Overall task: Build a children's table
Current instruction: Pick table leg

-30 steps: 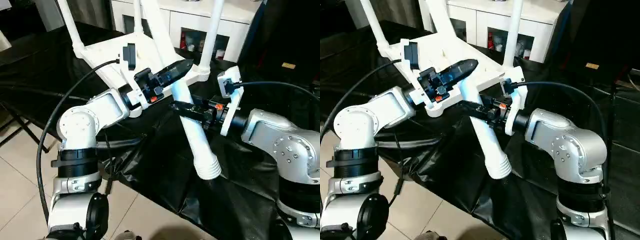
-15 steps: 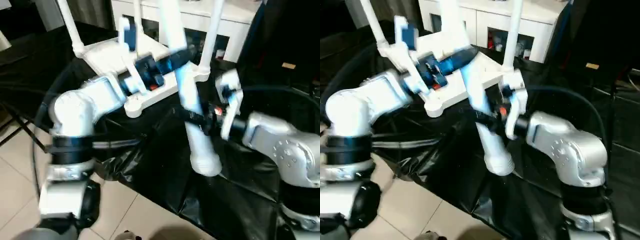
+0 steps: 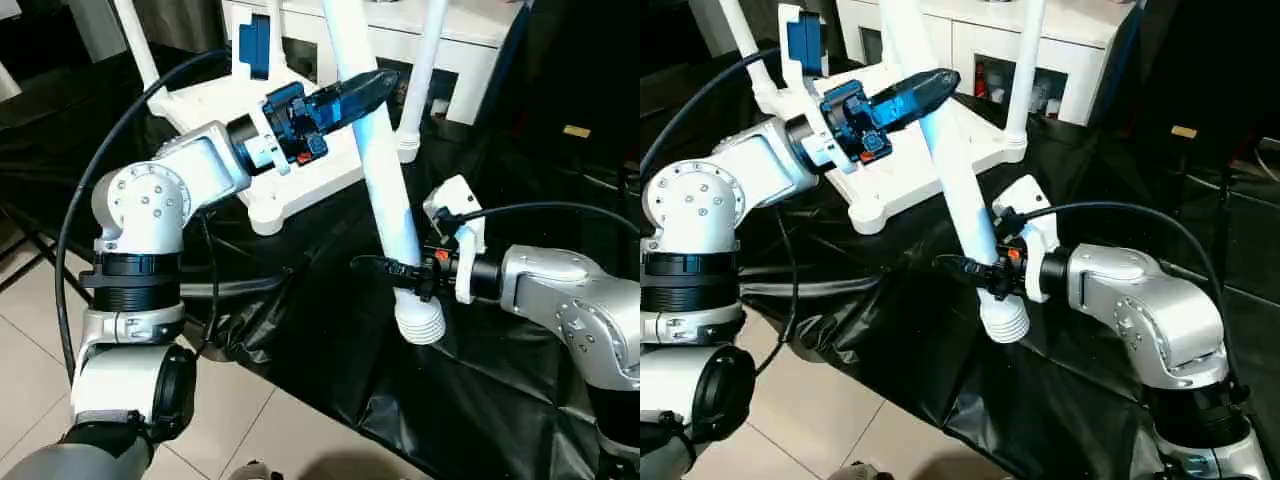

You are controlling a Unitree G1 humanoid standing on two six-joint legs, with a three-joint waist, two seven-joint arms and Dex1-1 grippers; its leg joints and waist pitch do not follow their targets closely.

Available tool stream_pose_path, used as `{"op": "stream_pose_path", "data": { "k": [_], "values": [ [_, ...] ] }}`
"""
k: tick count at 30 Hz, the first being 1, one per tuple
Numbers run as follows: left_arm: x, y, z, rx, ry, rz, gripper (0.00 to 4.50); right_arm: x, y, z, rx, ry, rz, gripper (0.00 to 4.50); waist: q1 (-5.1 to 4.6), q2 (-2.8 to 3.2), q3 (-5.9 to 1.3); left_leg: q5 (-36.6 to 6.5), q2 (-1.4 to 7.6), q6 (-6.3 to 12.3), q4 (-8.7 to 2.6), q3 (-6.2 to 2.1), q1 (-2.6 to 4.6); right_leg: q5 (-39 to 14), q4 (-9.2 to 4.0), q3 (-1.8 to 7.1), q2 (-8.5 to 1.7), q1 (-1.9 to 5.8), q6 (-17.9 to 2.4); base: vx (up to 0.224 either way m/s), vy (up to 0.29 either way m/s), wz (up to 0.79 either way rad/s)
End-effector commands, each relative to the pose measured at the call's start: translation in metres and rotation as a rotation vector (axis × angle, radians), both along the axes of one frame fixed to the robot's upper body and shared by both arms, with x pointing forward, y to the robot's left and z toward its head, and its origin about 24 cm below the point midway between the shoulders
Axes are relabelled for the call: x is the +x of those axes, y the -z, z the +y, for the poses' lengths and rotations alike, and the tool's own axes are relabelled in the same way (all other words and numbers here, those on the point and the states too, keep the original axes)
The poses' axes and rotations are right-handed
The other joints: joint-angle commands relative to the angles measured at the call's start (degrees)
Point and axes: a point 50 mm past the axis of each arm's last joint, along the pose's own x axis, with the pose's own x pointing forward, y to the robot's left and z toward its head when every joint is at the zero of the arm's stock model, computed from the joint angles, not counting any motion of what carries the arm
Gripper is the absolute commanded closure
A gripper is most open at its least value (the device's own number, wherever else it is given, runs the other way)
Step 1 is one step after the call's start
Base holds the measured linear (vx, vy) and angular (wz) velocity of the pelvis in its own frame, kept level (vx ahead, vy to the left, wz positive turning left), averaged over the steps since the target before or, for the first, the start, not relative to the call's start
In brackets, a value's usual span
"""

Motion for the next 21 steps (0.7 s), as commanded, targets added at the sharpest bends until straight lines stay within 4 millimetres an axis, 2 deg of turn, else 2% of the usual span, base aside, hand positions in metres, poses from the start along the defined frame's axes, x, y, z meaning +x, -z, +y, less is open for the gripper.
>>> {"op": "stream_pose_path", "data": {
  "k": [1, 2, 7, 10, 17, 20, 21],
  "values": [
    [0.0, -0.002, 0.0, 0.018, 0.009, -0.026, 2.89, -0.002, 0.0, -0.001, -0.009, -0.015, -0.004, 1.85, 0.18, -0.68, -4.47, -3.3, 3.46, 1.87, -3.37, -1.26, 0.37, -5.13, -3.91, 3.48, -4.06, 3.44, -11.86, 0.0, 0.0, 0.0],
    [0.0, -0.002, 0.001, 0.021, 0.011, -0.027, 2.89, -0.002, 0.0, -0.002, -0.012, -0.021, -0.001, 1.99, 0.18, -0.68, -4.47, -3.3, 3.46, 1.87, -3.37, -1.26, 0.37, -5.13, -3.91, 3.48, -4.06, 3.44, -11.86, 0.0, 0.0, 0.0],
    [-0.001, -0.002, 0.002, 0.048, 0.027, -0.046, 2.89, -0.006, 0.004, -0.007, -0.061, -0.047, 0.017, 1.99, 0.32, -0.75, -4.44, -3.59, 3.55, 1.92, -3.35, -1.27, 0.42, -5.59, -3.97, 3.53, -4.11, 3.46, -11.78, 0.0, 0.0, 0.0],
    [-0.001, -0.002, 0.0, 0.049, 0.035, -0.055, 2.89, -0.007, 0.007, -0.008, -0.072, -0.056, 0.031, 2.49, 0.45, -0.76, -4.44, -3.71, 3.56, 1.82, -3.33, -1.27, 0.4, -6.06, -3.96, 3.5, -4.17, 3.47, -11.95, 0.0, 0.0, 0.0],
    [0.0, -0.002, 0.0, 0.062, 0.039, -0.067, 2.89, -0.007, 0.009, -0.006, -0.08, -0.067, 0.04, 2.67, 0.47, -0.89, -4.5, -3.41, 3.6, 1.92, -3.26, -1.27, 0.39, -5.72, -3.83, 3.51, -4.17, 3.42, -12.19, 0.0, 0.0, 0.0],
    [0.004, 0.003, 0.001, 0.144, -0.048, -0.091, 2.89, -0.004, 0.01, -0.005, -0.074, -0.039, 0.033, 2.67, 0.45, -0.85, -4.47, -3.67, 3.63, 1.98, -3.28, -1.31, 0.42, -6.31, -3.98, 3.54, -4.16, 3.35, -11.88, 0.0, 0.0, 0.0],
    [0.005, 0.007, 0.001, 0.166, -0.051, -0.079, 2.54, -0.001, 0.01, -0.005, -0.069, -0.013, 0.028, 2.67, 0.44, -0.68, -4.47, -3.67, 3.64, 1.81, -3.28, -1.33, 0.39, -6.43, -3.87, 3.54, -4.23, 3.34, -11.85, 0.0, 0.0, 0.0]
  ]
}}
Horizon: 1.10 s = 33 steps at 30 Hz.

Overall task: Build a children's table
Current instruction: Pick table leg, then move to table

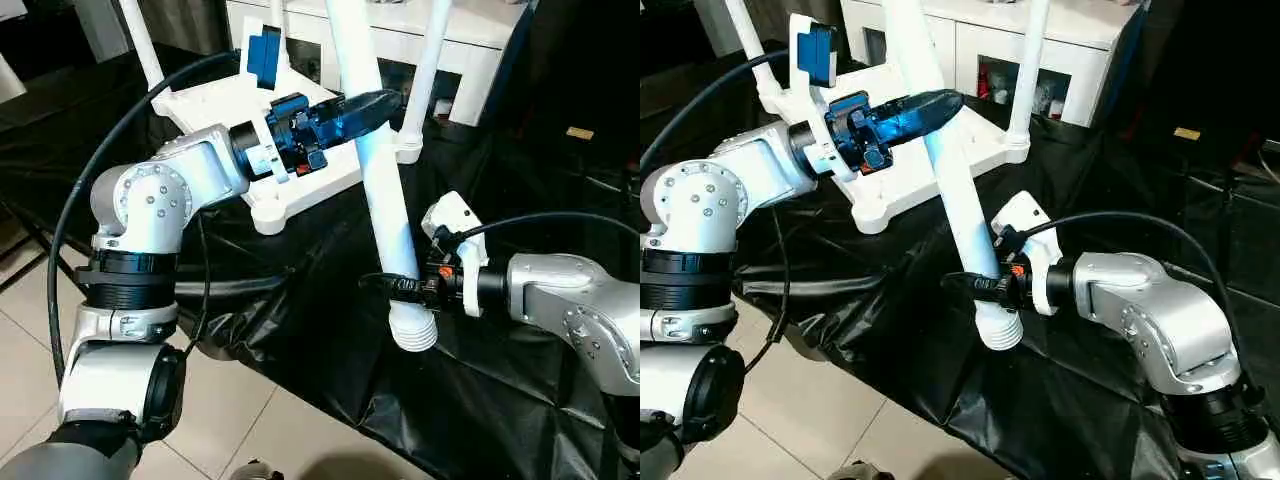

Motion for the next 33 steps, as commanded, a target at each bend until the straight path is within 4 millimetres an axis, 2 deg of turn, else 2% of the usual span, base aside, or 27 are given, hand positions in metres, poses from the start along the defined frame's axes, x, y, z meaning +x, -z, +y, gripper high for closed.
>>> {"op": "stream_pose_path", "data": {
  "k": [1, 4, 5, 6, 7, 9, 10, 11, 12, 14, 16, 17, 18, 20, 21, 22, 23, 24, 25, 26, 27, 28, 29, 30, 31, 32, 33],
  "values": [
    [0.005, 0.008, 0.006, 0.109, -0.108, 0.001, 2.33, 0.009, 0.0, -0.003, 0.006, 0.102, -0.031, 2.67, 0.04, -0.56, -4.5, -3.72, 3.54, 1.54, -3.43, -1.31, 0.37, -6.45, -4.05, 3.49, -4.15, 3.32, -11.82, 0.0, 0.0, 0.0],
    [0.008, 0.018, 0.012, 0.146, -0.19, 0.024, 2.17, 0.016, 0.0, -0.005, 0.025, 0.197, -0.047, 2.67, -0.42, -0.61, -4.46, -3.99, 3.59, 0.69, -3.56, -1.37, 0.45, -6.57, -4.02, 3.49, -4.1, 3.24, -11.48, 0.0, 0.0, 0.0],
    [0.007, 0.021, 0.014, 0.145, -0.205, 0.034, 2.1, 0.019, -0.001, -0.006, 0.047, 0.234, -0.048, 2.67, -0.49, -0.95, -4.43, -4.21, 3.53, 0.27, -3.62, -1.28, 0.48, -7.4, -4.2, 3.45, -4.06, 3.3, -11.3, 0.0, 0.0, 0.0],
    [0.007, 0.024, 0.016, 0.144, -0.216, 0.041, 1.84, 0.021, -0.001, -0.007, 0.064, 0.262, -0.048, 2.68, -0.45, -0.77, -4.52, -4.06, 3.58, 0.14, -3.58, -1.29, 0.52, -7.24, -4.01, 3.53, -4.17, 3.26, -11.46, 0.0, 0.0, 0.0],
    [0.007, 0.027, 0.019, 0.139, -0.235, 0.054, 1.77, 0.023, -0.003, -0.007, 0.087, 0.293, -0.054, 2.68, -0.54, -0.61, -4.49, -4.13, 3.54, -0.02, -3.62, -1.29, 0.42, -7.2, -3.99, 3.45, -4.03, 3.2, -11.46, 0.0, 0.0, 0.0],
    [0.008, 0.032, 0.029, 0.126, -0.31, 0.074, 1.74, 0.029, -0.007, -0.008, 0.163, 0.386, -0.065, 2.68, -0.58, -0.92, -4.62, -3.31, 3.57, 0.3, -3.62, -1.21, 0.49, -5.65, -3.76, 3.52, -4.1, 3.08, -11.74, 0.0, 0.0, 0.0],
    [0.008, 0.034, 0.032, 0.129, -0.325, 0.074, 1.65, 0.03, -0.008, -0.008, 0.181, 0.409, -0.068, 2.68, -0.66, -0.79, -4.66, -3.08, 3.6, 0.31, -3.61, -1.24, 0.49, -5.27, -3.66, 3.49, -4.12, 2.99, -11.96, 0.0, 0.0, 0.0],
    [0.008, 0.035, 0.035, 0.129, -0.348, 0.076, 1.65, 0.032, -0.009, -0.008, 0.197, 0.429, -0.068, 2.68, -0.76, -1.1, -4.64, -3.02, 3.53, 0.44, -3.63, -1.2, 0.43, -5.13, -3.76, 3.44, -4.04, 3.03, -11.96, 0.0, 0.0, 0.0],
    [0.009, 0.037, 0.039, 0.131, -0.386, 0.079, 1.39, 0.034, -0.009, -0.009, 0.217, 0.459, -0.066, 2.68, -0.77, -1.1, -4.66, -2.78, 3.57, 0.44, -3.66, -1.23, 0.51, -4.7, -3.56, 3.44, -4.05, 3.08, -12.08, 0.0, 0.0, 0.0],
    [0.011, 0.038, 0.044, 0.14, -0.445, 0.078, 1.33, 0.036, -0.01, -0.01, 0.22, 0.494, -0.078, 2.68, -0.94, -0.97, -4.54, -3.06, 3.53, 0.3, -3.73, -1.23, 0.53, -5.06, -3.71, 3.44, -4.02, 3.09, -11.72, 0.0, 0.0, 0.0],
    [0.017, 0.045, 0.057, 0.202, -0.627, 0.059, 1.3, 0.047, -0.012, -0.02, 0.202, 0.636, -0.151, 2.68, -1.08, -0.85, -4.48, -3.89, 3.54, -0.24, -3.75, -1.17, 0.62, -6.01, -3.96, 3.5, -3.95, 2.95, -10.79, 0.0, 0.0, 0.0],
    [0.018, 0.048, 0.063, 0.24, -0.698, 0.018, 1.3, 0.051, -0.014, -0.026, 0.163, 0.698, -0.242, 2.68, -1.24, -0.96, -4.37, -4.38, 3.42, -0.73, -3.84, -1.17, 0.48, -7.3, -4.18, 3.49, -3.98, 2.99, -9.91, 0.0, 0.0, 0.0],
    [0.017, 0.052, 0.068, 0.268, -0.761, -0.02, 1.3, 0.054, -0.015, -0.031, 0.073, 0.738, -0.345, 2.68, -1.04, -1.12, -4.47, -4.0, 3.7, -1.67, -3.84, -1.32, 0.43, -7.98, -4.28, 3.44, -4.22, 2.95, -8.59, 0.0, 0.0, 0.0],
    [0.015, 0.054, 0.07, 0.281, -0.795, -0.043, 1.3, 0.055, -0.016, -0.032, 0.015, 0.75, -0.405, 2.68, -1.28, -1.03, -4.5, -3.62, 3.4, -2.09, -3.8, -1.1, 0.51, -7.48, -4.11, 3.54, -3.9, 3.08, -7.93, 0.0, 0.0, 0.0],
    [0.012, 0.058, 0.075, 0.278, -0.9, -0.059, 1.3, 0.054, -0.009, -0.033, -0.055, 0.749, -0.388, 2.68, -1.36, -1.04, -4.47, -3.29, 3.29, -1.98, -3.74, -1.04, 0.48, -6.65, -4.03, 3.56, -3.66, 3.01, -7.7, 0.0, 0.0, 0.0],
    [0.007, 0.064, 0.074, 0.273, -0.929, -0.066, 1.3, 0.05, -0.008, -0.03, 0.001, 0.741, -0.379, 2.68, -1.27, -1.5, -4.59, -2.83, 3.19, -0.34, -3.58, -0.94, 0.17, -4.37, -3.82, 3.81, -4.08, 3.42, -8.08, 0.0, 0.0, 0.0],
    [0.006, 0.065, 0.074, 0.274, -0.93, -0.067, 1.3, 0.05, -0.008, -0.029, 0.009, 0.74, -0.378, 2.68, -1.08, -1.45, -4.7, -2.63, 3.13, 1.05, -3.46, -0.84, -0.04, -3.77, -3.85, 4.11, -4.81, 3.66, -8.65, 0.0, 0.0, 0.0],
    [0.003, 0.07, 0.072, 0.294, -0.935, -0.071, 1.3, 0.048, -0.007, -0.025, 0.032, 0.724, -0.364, 2.68, -0.61, -1.68, -4.79, -2.37, 2.74, 4.22, -2.87, -0.54, -0.5, -3.83, -4.34, 4.84, -6.41, 4.04, -9.94, 0.0, 0.0, 0.0],
    [0.0, 0.081, 0.07, 0.319, -0.949, -0.064, 1.3, 0.047, -0.004, -0.021, 0.07, 0.735, -0.334, 2.68, -0.58, -1.44, -4.92, -3.5, 3.11, 2.59, -1.8, 1.02, 1.43, -6.66, -5.25, 6.92, -5.64, 2.45, -9.68, 0.0, 0.0, 0.0],
    [-0.003, 0.088, 0.068, 0.337, -0.962, -0.06, 1.3, 0.046, -0.002, -0.018, 0.09, 0.745, -0.31, 2.68, -0.11, -2.37, -4.65, -5.18, 2.57, 2.14, -1.34, 0.99, 0.85, -8.92, -5.47, 8.11, -5.91, 3.01, -9.86, 0.001, 0.018, -0.19],
    [-0.003, 0.095, 0.068, 0.362, -0.995, -0.054, 1.3, 0.047, 0.001, -0.015, 0.107, 0.762, -0.292, 2.68, 1.95, -3.08, -4.44, -8.25, 2.29, 0.99, 2.12, 0.01, -0.25, -18.19, -7.66, 14.01, -8.99, 4.43, -9.52, -0.004, 0.063, -0.44],
    [-0.004, 0.1, 0.069, 0.383, -1.024, -0.064, 1.3, 0.047, 0.004, -0.014, 0.117, 0.776, -0.281, 2.68, 3.18, -3.09, -4.3, -9.56, 1.71, 0.6, 4.93, -2.11, -2.05, -21.87, -8.46, 17.92, -10.5, 5.63, -9.95, -0.004, 0.063, -0.44],
    [-0.004, 0.1, 0.069, 0.383, -1.024, -0.064, 1.3, 0.047, 0.004, -0.014, 0.117, 0.776, -0.281, 2.68, 3.18, -3.09, -4.3, -9.56, 1.71, 0.6, 4.93, -2.11, -2.05, -21.87, -8.46, 17.92, -10.5, 5.63, -9.95, -0.007, 0.12, -0.58],
    [-0.004, 0.106, 0.068, 0.395, -1.054, -0.069, 1.3, 0.049, 0.009, -0.012, 0.148, 0.808, -0.269, 2.68, 3.65, -3.16, -3.84, -9.47, 0.53, -0.88, 5.53, -4.06, -2.71, -22.25, -8.19, 19.65, -7.1, 4.68, -10.45, -0.02, 0.179, -0.62],
    [-0.004, 0.106, 0.068, 0.394, -1.057, -0.069, 1.3, 0.049, 0.01, -0.011, 0.155, 0.814, -0.266, 2.68, 3.32, -3.04, -3.6, -9.41, 0.08, -1.02, 4.68, -4.17, -2.18, -22.5, -8.19, 19.48, -5.19, 3.97, -10.31, -0.02, 0.179, -0.62],
    [-0.004, 0.106, 0.068, 0.393, -1.06, -0.071, 1.3, 0.049, 0.012, -0.011, 0.156, 0.82, -0.265, 2.68, 3.14, -2.66, -3.59, -9.24, -0.37, -1.21, 3.32, -3.66, -0.9, -23.1, -8.15, 19.08, -2.74, 2.75, -9.29, -0.042, 0.24, -0.51],
    [-0.003, 0.104, 0.069, 0.391, -1.069, -0.085, 1.3, 0.049, 0.016, -0.011, 0.145, 0.84, -0.266, 2.68, 2.2, -1.19, -3.69, -9.68, -0.06, 0.31, -0.44, -2.04, 3.05, -22.66, -6.78, 16.5, 2.53, -1.44, -5.19, -0.1, 0.264, -0.43]
  ]
}}
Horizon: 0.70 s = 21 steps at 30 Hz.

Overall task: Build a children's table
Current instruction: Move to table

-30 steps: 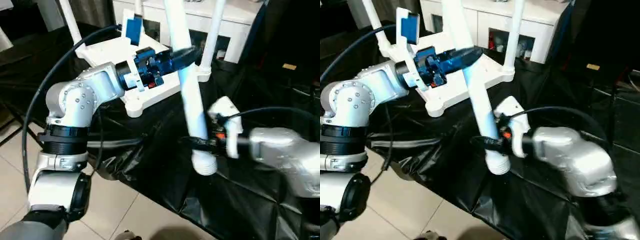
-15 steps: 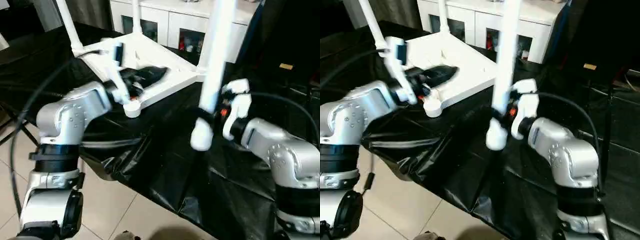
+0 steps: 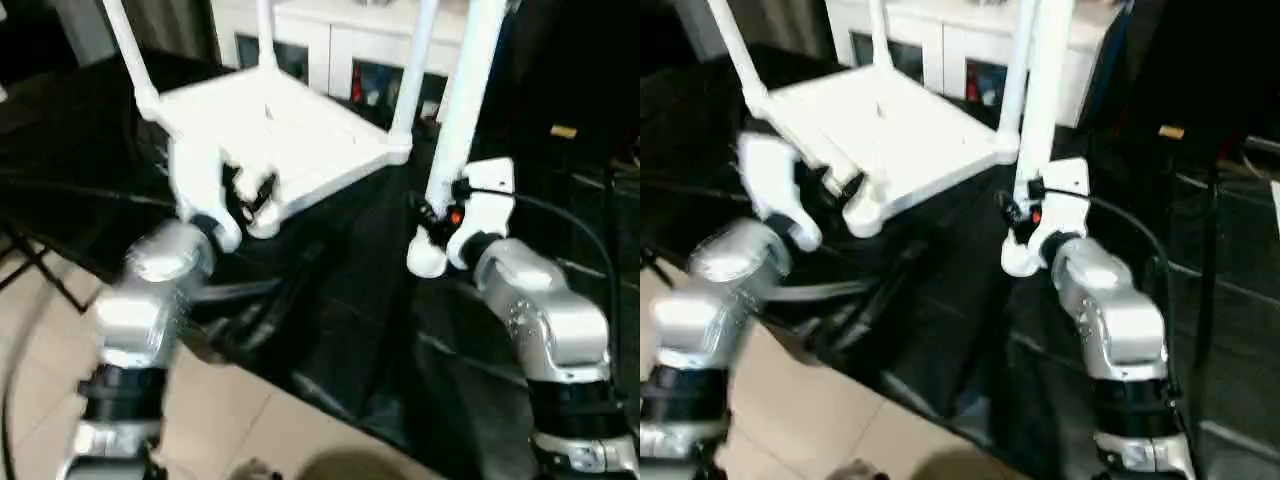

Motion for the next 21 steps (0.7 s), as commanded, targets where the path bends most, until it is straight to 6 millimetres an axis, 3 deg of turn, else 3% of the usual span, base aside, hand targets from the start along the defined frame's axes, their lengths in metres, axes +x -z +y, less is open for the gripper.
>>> {"op": "stream_pose_path", "data": {
  "k": [1, 2, 3, 4, 5, 6, 7, 8, 9, 10, 11, 12, 13, 14, 15, 16, 17, 18, 19, 20, 21],
  "values": [
    [0.003, -0.004, 0.007, 0.025, -0.036, -0.023, 1.3, 0.0, 0.004, 0.002, -0.002, 0.012, -0.002, 2.68, -3.63, 1.13, -3.68, -11.83, 3.42, 3.36, -8.76, 0.54, 6.03, -21.82, -0.54, -5.09, 1.36, -4.39, -7.6, -0.131, 0.44, -0.69],
    [0.003, -0.005, 0.009, 0.031, -0.043, -0.028, 1.3, 0.0, 0.005, 0.003, -0.002, 0.014, -0.001, 2.68, -4.53, 2.03, -4.42, -14.08, 5.42, 6.17, -11.38, 1.75, 4.7, -15.69, 6.26, -10.9, -0.47, -3.86, -6.91, -0.102, 0.302, -0.47],
    [0.004, -0.006, 0.01, 0.037, -0.048, -0.033, 1.3, 0.0, 0.006, 0.003, 0.001, 0.018, 0.0, 2.68, -5.0, 1.8, -4.24, -13.46, 6.4, 6.73, -11.94, 2.23, 4.29, -12.2, 7.4, -12.71, -1.6, -3.63, -7.09, -0.072, 0.313, -0.53],
    [0.004, -0.008, 0.013, 0.043, -0.052, -0.045, 1.3, 0.0, 0.007, 0.003, 0.003, 0.026, 0.001, 2.68, -5.51, 1.12, -3.64, -11.77, 7.73, 5.1, -12.48, 4.35, 4.2, -7.87, 7.39, -15.36, -3.62, -3.19, -8.2, -0.041, 0.137, -0.27],
    [0.004, -0.01, 0.013, 0.041, -0.055, -0.05, 1.3, 0.0, 0.007, 0.002, 0.001, 0.037, 0.002, 2.68, -5.77, 0.05, -3.5, -14.31, 8.31, -0.75, -13.14, 6.55, 4.99, -7.23, 6.54, -16.42, -5.17, -1.86, -9.19, -0.067, 0.252, -0.59],
    [0.004, -0.011, 0.014, 0.041, -0.057, -0.057, 1.3, 0.0, 0.008, 0.002, 0.002, 0.042, 0.003, 2.68, -5.27, -2.13, -4.27, -15.04, 6.34, -9.28, -10.86, 8.35, 6.08, -10.61, 1.63, -13.2, -8.43, -0.6, -11.22, -0.044, 0.203, -0.7],
    [0.004, -0.012, 0.014, 0.04, -0.058, -0.061, 1.3, 0.001, 0.008, 0.002, 0.002, 0.045, 0.004, 2.68, -3.22, -4.04, -4.95, -15.35, 4.3, -9.73, -4.34, 6.73, 4.35, -18.55, -3.37, -6.8, -14.16, 1.32, -10.95, -0.044, 0.203, -0.7],
    [0.004, -0.012, 0.013, 0.044, -0.063, -0.069, 1.3, 0.001, 0.008, 0.002, 0.007, 0.046, 0.001, 2.68, -0.82, -3.49, -4.5, -16.0, 2.77, -3.17, 4.06, 0.36, -1.26, -26.57, -8.08, 3.26, -21.27, 5.15, -13.37, -0.018, 0.19, -0.65],
    [0.005, -0.012, 0.013, 0.046, -0.066, -0.071, 1.3, 0.001, 0.008, 0.002, 0.009, 0.047, 0.0, 2.68, -1.56, -3.0, -4.19, -11.4, 1.85, -2.21, 5.35, -2.69, -3.96, -28.04, -7.36, 2.88, -20.73, 6.49, -14.33, -0.001, 0.209, -0.82],
    [0.005, -0.012, 0.013, 0.046, -0.071, -0.071, 1.3, 0.001, 0.009, 0.002, 0.007, 0.048, -0.002, 2.68, -1.86, -2.88, -4.41, -5.48, 0.46, -4.08, 5.38, -5.32, -5.58, -24.61, -5.95, 1.26, -16.67, 7.45, -17.78, -0.024, 0.332, -1.17],
    [0.005, -0.011, 0.014, 0.044, -0.075, -0.069, 1.3, 0.001, 0.009, 0.002, 0.004, 0.049, -0.003, 2.68, -2.26, -3.43, -4.3, -3.87, -1.02, -5.63, 4.3, -5.47, -4.24, -19.49, -6.1, 0.17, -12.07, 6.22, -20.39, -0.025, 0.23, -0.9],
    [0.005, -0.011, 0.014, 0.044, -0.075, -0.069, 1.3, 0.001, 0.009, 0.002, 0.004, 0.049, -0.003, 2.68, -2.75, -2.79, -4.24, -1.36, -1.77, -5.23, 0.9, -4.85, -2.85, -18.8, -6.45, -0.56, -7.85, 5.1, -19.41, -0.057, 0.259, -0.62],
    [0.005, -0.01, 0.014, 0.046, -0.078, -0.066, 1.3, 0.001, 0.009, 0.002, 0.004, 0.05, -0.003, 2.68, -3.07, -2.01, -4.13, 0.16, -1.69, -4.57, -1.67, -4.33, -1.85, -20.26, -6.6, -1.11, -5.65, 4.17, -17.6, -0.079, 0.329, -0.54],
    [0.005, -0.009, 0.015, 0.05, -0.081, -0.069, 1.3, 0.001, 0.01, 0.002, 0.004, 0.05, -0.004, 2.68, -4.37, -0.12, -3.36, -5.8, 0.1, -1.64, -7.25, -2.57, 1.57, -25.16, -5.24, -3.41, -1.04, -0.09, -12.02, -0.079, 0.329, -0.54],
    [0.005, -0.008, 0.016, 0.052, -0.088, -0.068, 1.3, 0.001, 0.01, 0.003, 0.001, 0.046, -0.006, 2.68, -6.37, -0.02, -4.11, -9.26, 1.76, 0.09, -8.2, -2.16, 3.94, -23.42, -2.69, -5.41, 0.34, -1.61, -10.75, -0.089, 0.327, -0.58],
    [0.004, -0.008, 0.017, 0.056, -0.099, -0.071, 1.3, 0.002, 0.009, 0.003, 0.004, 0.043, -0.016, 2.68, -7.99, 1.38, -4.22, -18.36, 5.61, 7.32, -11.77, -1.28, 4.46, -14.37, 5.29, -11.57, -1.42, -2.57, -9.71, -0.043, 0.133, -0.32],
    [0.004, -0.007, 0.018, 0.056, -0.105, -0.072, 1.3, 0.002, 0.009, 0.003, -0.003, 0.043, -0.019, 2.68, -8.28, 0.94, -4.23, -17.01, 6.76, 9.72, -11.96, -1.12, 4.95, -9.91, 5.81, -13.05, -2.51, -2.13, -10.31, -0.085, 0.293, -0.61],
    [0.004, -0.007, 0.019, 0.055, -0.115, -0.074, 1.3, 0.002, 0.008, 0.003, -0.012, 0.043, -0.025, 2.68, -8.08, 1.1, -3.59, -15.88, 7.32, 10.19, -12.62, 0.25, 4.67, -7.88, 5.89, -14.22, -3.16, -2.17, -10.92, -0.08, 0.282, -0.55],
    [0.004, -0.006, 0.023, 0.081, -0.162, -0.09, 1.3, 0.002, 0.008, 0.004, -0.025, 0.046, -0.026, 2.68, -7.85, 0.69, -3.28, -12.01, 5.47, 16.2, -12.38, -2.43, 3.39, -4.05, 4.92, -15.46, -3.86, 0.19, -9.07, -0.106, 0.378, -0.56],
    [0.004, -0.006, 0.025, 0.088, -0.178, -0.095, 1.3, 0.003, 0.008, 0.005, -0.032, 0.044, -0.026, 2.68, -7.69, -1.93, -4.57, -8.38, 4.1, 15.43, -9.48, -1.48, 3.73, -1.15, 0.09, -12.38, -7.71, 1.06, -10.02, -0.064, 0.219, -0.26],
    [0.004, -0.003, 0.028, 0.096, -0.202, -0.087, 1.3, 0.003, 0.008, 0.006, -0.048, 0.038, -0.035, 2.68, -6.25, -1.49, -4.58, -8.23, 4.45, 11.84, -8.13, -1.08, 1.77, -1.72, -2.38, -9.79, -11.55, 2.85, -14.41, -0.081, 0.175, 0.01]
  ]
}}
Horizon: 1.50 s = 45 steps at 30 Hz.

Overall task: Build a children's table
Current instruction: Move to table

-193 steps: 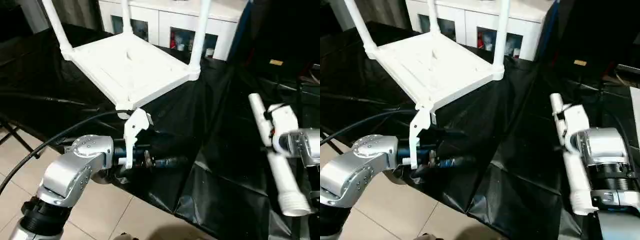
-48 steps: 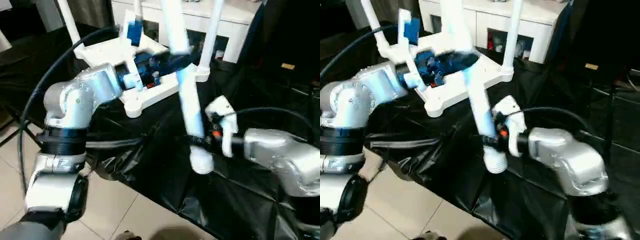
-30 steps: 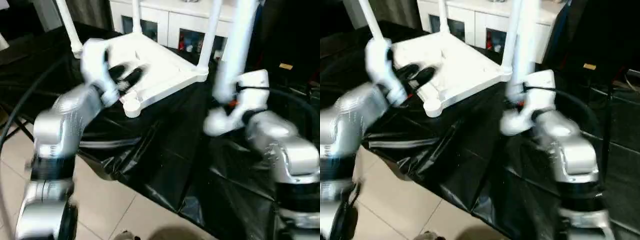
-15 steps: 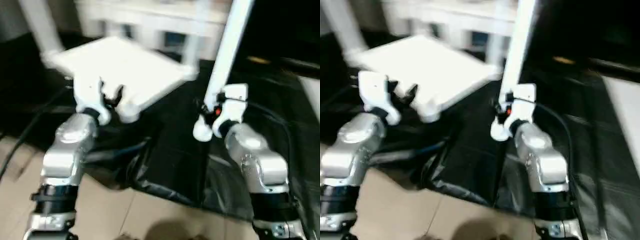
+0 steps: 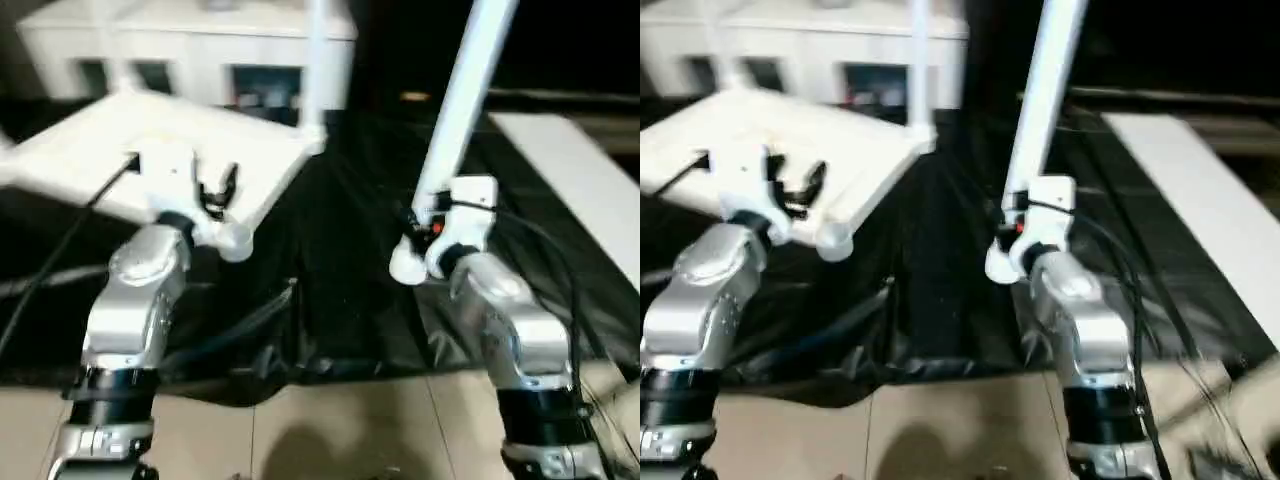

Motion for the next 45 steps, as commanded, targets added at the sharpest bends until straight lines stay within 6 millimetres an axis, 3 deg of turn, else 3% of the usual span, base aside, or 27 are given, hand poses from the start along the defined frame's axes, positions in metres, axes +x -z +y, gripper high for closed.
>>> {"op": "stream_pose_path", "data": {
  "k": [1, 2, 4, 6, 8, 11, 12, 14, 17, 19, 22, 24, 25, 26, 27, 29, 30, 33, 34, 35, 36, 37, 38, 41, 42, 44, 45],
  "values": [
    [0.0, 0.004, 0.006, 0.013, -0.053, 0.007, 1.3, 0.003, -0.004, 0.0, -0.047, 0.01, -0.043, 2.68, 1.89, 0.6, -4.24, -4.79, 7.36, 3.14, -4.41, -5.17, -0.84, 2.37, -5.52, 4.98, -8.75, 4.06, -15.54, -0.055, 0.079, 0.01],
    [0.0, 0.004, 0.007, 0.008, -0.067, 0.01, 1.3, 0.003, -0.004, 0.001, -0.075, 0.006, -0.057, 2.68, 0.81, 2.31, -4.27, -3.47, 9.47, -4.04, -6.69, -6.9, 0.13, 3.53, -3.6, 2.31, -2.98, 3.09, -13.8, -0.087, 0.143, -0.07],
    [-0.001, 0.004, 0.008, 0.003, -0.077, 0.012, 1.3, 0.002, -0.003, 0.003, -0.09, 0.003, -0.06, 2.68, -0.82, 3.77, -4.12, -5.7, 15.54, -11.39, -9.97, -10.65, 2.67, -1.07, 0.18, 0.87, 0.32, -0.51, -3.81, -0.067, 0.097, 0.01],
    [-0.002, 0.004, 0.008, 0.005, -0.081, 0.012, 1.3, 0.002, -0.001, 0.004, -0.083, -0.001, -0.054, 2.68, -0.87, 4.35, -4.31, -2.38, 16.34, -9.57, -10.48, -10.88, 2.81, -4.18, 3.19, 0.61, 0.78, -2.8, 0.82, 0.0, 0.0, 0.0],
    [-0.002, 0.007, 0.004, -0.022, -0.086, 0.033, 1.3, 0.002, -0.001, 0.007, -0.07, -0.021, -0.054, 2.68, 0.14, 4.55, -5.19, 9.03, 13.23, -0.13, -8.0, -9.63, 3.45, -3.13, 2.88, 0.81, 0.86, -3.57, -0.63, -0.041, -0.09, 0.05],
    [-0.002, 0.007, -0.001, -0.004, -0.049, 0.013, 1.3, 0.001, -0.003, 0.008, -0.057, -0.032, -0.067, 2.68, 1.61, 2.19, -5.38, 11.31, 8.46, 10.8, -4.73, -6.02, 1.27, 6.16, -2.89, 3.23, -1.18, -1.57, -6.34, -0.064, -0.128, 0.02],
    [-0.002, 0.006, -0.002, -0.002, -0.038, 0.0, 1.3, 0.001, -0.003, 0.008, -0.06, -0.037, -0.071, 2.68, 4.47, -1.21, -5.2, 4.89, 2.58, 7.37, -0.88, -2.41, -4.52, 20.4, -5.66, 6.36, -6.98, 3.4, -7.57, -0.069, -0.19, -0.04],
    [0.0, 0.006, -0.003, -0.005, -0.039, 0.016, 1.3, 0.0, -0.003, 0.011, -0.094, -0.07, -0.084, 2.68, 5.52, -0.43, -4.52, 1.7, 3.77, 1.53, -2.63, -2.83, -3.65, 15.02, -5.61, 5.72, -5.32, 2.47, 0.27, -0.1, -0.233, -0.09],
    [0.0, 0.004, -0.008, 0.015, -0.006, 0.007, 1.3, -0.001, -0.003, 0.013, -0.085, -0.088, -0.077, 2.68, 4.91, 1.35, -3.05, -12.07, 5.93, -5.99, -5.85, -2.99, -1.39, -23.78, -7.86, 4.43, -2.78, 1.95, 2.32, -0.094, -0.097, -0.11],
    [0.001, 0.003, -0.009, 0.011, -0.003, 0.006, 1.3, -0.002, -0.003, 0.013, -0.084, -0.097, -0.076, 2.68, 3.83, 1.78, -2.25, -26.86, 5.21, -6.18, -7.62, -5.85, -3.16, -44.79, -9.02, 0.04, -4.49, 4.46, 2.25, -0.039, -0.008, -0.02],
    [0.001, 0.002, -0.011, 0.019, 0.008, 0.0, 1.3, -0.001, -0.003, 0.013, -0.093, -0.101, -0.079, 2.68, 3.77, 3.65, -1.72, -34.15, 4.44, -6.2, -8.17, -6.56, -4.24, -47.02, -8.87, -3.09, -4.68, 7.29, -1.15, -0.06, 0.04, 0.4],
    [0.001, 0.002, -0.012, 0.025, 0.014, -0.004, 1.3, -0.001, -0.004, 0.012, -0.095, -0.103, -0.082, 2.68, 4.43, 4.71, -1.97, -38.56, 3.01, -8.43, -13.93, -5.2, -6.26, -30.14, 0.08, -3.0, 0.93, 10.35, -5.32, -0.026, 0.032, 0.56],
    [0.001, 0.002, -0.012, 0.025, 0.014, -0.004, 1.3, -0.001, -0.004, 0.012, -0.095, -0.103, -0.082, 2.68, 4.43, 4.71, -1.97, -38.56, 3.01, -8.43, -13.93, -5.2, -6.26, -30.14, 0.08, -3.0, 0.93, 10.35, -5.32, -0.009, 0.004, 0.37],
    [0.001, 0.003, -0.013, 0.029, 0.015, 0.002, 1.3, -0.001, -0.004, 0.012, -0.067, -0.099, -0.085, 2.68, 3.08, 0.3, -0.9, -25.76, 3.93, -7.87, 3.92, -3.61, 9.19, -50.71, -14.62, 1.29, -8.36, -2.52, -10.15, 0.103, -0.028, 0.84],
    [0.001, 0.004, -0.013, 0.027, 0.015, 0.003, 1.3, -0.001, -0.004, 0.012, -0.057, -0.092, -0.086, 2.68, 5.18, 1.33, 0.74, -7.49, 3.47, -1.78, 3.19, -6.48, 0.69, -50.39, -13.49, 7.02, -9.12, 7.23, -14.66, 0.227, -0.033, 0.45],
    [0.001, 0.004, -0.013, 0.023, 0.015, 0.007, 1.3, -0.001, -0.004, 0.011, -0.059, -0.095, -0.083, 2.68, 6.25, 2.41, 0.03, -10.47, 6.34, -3.26, -0.96, -5.78, 2.43, -45.36, -12.22, 4.73, -7.52, 8.18, -11.0, 0.185, 0.002, 0.3],
    [0.001, 0.004, -0.013, 0.022, 0.015, 0.007, 1.3, -0.001, -0.004, 0.011, -0.066, -0.099, -0.085, 2.68, 2.92, 3.56, -2.03, -21.56, 10.92, -4.45, -8.66, -8.59, 9.69, -15.26, -2.7, 0.79, 0.95, 2.93, -9.98, 0.021, 0.034, 0.32],
    [0.001, 0.005, -0.013, 0.023, 0.018, 0.009, 1.3, -0.001, -0.004, 0.011, -0.07, -0.097, -0.083, 2.68, 1.43, 3.65, -3.46, -8.33, 11.7, 10.36, -7.38, -9.86, 11.34, -0.05, 1.8, 1.15, -0.71, -2.12, -0.94, 0.065, 0.041, 0.2],
    [0.001, 0.005, -0.014, 0.023, 0.02, 0.008, 1.3, -0.001, -0.004, 0.01, -0.069, -0.094, -0.082, 2.68, 1.2, 3.08, -3.48, -4.82, 11.11, 12.82, -6.89, -9.2, 10.9, 2.03, 1.36, 1.46, -1.26, -2.55, -0.55, 0.187, 0.041, 0.16],
    [0.001, 0.005, -0.014, 0.023, 0.024, 0.008, 1.3, -0.001, -0.004, 0.009, -0.063, -0.088, -0.081, 2.68, 1.3, 1.27, -3.42, -3.01, 7.23, 12.79, -5.39, -5.68, 8.24, 7.6, -2.77, 2.75, -2.49, -0.72, -2.86, 0.128, 0.001, 0.11],
    [0.001, 0.005, -0.015, 0.022, 0.029, 0.008, 1.3, -0.001, -0.004, 0.009, -0.057, -0.084, -0.079, 2.68, 2.51, -1.4, -3.47, -6.26, 2.11, 10.0, -3.62, -2.8, 2.95, 1.73, -5.84, 6.15, -3.51, 5.57, -6.52, 0.107, -0.037, 0.19],
    [0.002, 0.005, -0.015, 0.022, 0.034, 0.008, 1.3, -0.001, -0.004, 0.008, -0.053, -0.082, -0.077, 2.68, 3.5, -1.08, -2.91, -7.73, 1.31, 8.3, -1.56, -2.46, 2.2, -6.26, -8.06, 8.64, -5.96, 6.66, -11.43, 0.0, 0.0, 0.0],
    [0.002, 0.005, -0.016, 0.02, 0.039, 0.008, 1.3, -0.001, -0.004, 0.007, -0.035, -0.079, -0.072, 2.68, 4.54, -1.26, -4.27, -3.6, 2.16, 5.75, 2.18, -4.15, -1.56, -11.77, -8.7, 10.95, -9.15, 11.23, -17.87, 0.127, -0.041, 0.11],
    [0.002, 0.005, -0.017, 0.022, 0.048, 0.01, 1.3, -0.001, -0.006, 0.006, -0.017, -0.08, -0.072, 2.68, 5.13, 0.86, -4.08, 2.76, 4.01, -4.0, 1.27, -5.35, -4.01, 3.8, -6.12, 10.69, -4.98, 11.64, -24.51, 0.141, -0.007, -0.12],
    [0.002, 0.004, -0.018, 0.021, 0.052, 0.009, 1.3, -0.001, -0.006, 0.006, -0.019, -0.083, -0.074, 2.68, 1.52, 4.75, -4.1, 13.4, 9.72, -11.81, -6.04, -7.54, 6.28, 3.35, 1.57, 3.19, 4.11, 0.39, -9.55, 0.152, 0.039, -0.57],
    [0.002, 0.004, -0.018, 0.02, 0.053, 0.009, 1.3, -0.001, -0.007, 0.005, -0.017, -0.084, -0.074, 2.68, 1.06, 3.74, -4.1, 7.08, 13.92, -9.26, -6.45, -6.79, 11.04, -5.3, 3.09, 1.75, 0.28, -4.28, -2.31, 0.186, 0.033, -0.63],
    [0.003, 0.004, -0.018, 0.02, 0.054, 0.009, 1.3, 0.0, -0.008, 0.005, -0.023, -0.084, -0.079, 2.68, 0.67, 1.37, -3.61, 6.06, 12.05, -1.72, -7.48, -8.03, 8.6, 1.47, 1.98, 1.67, -1.15, -2.61, -1.31, 0.117, -0.006, -0.36]
  ]
}}
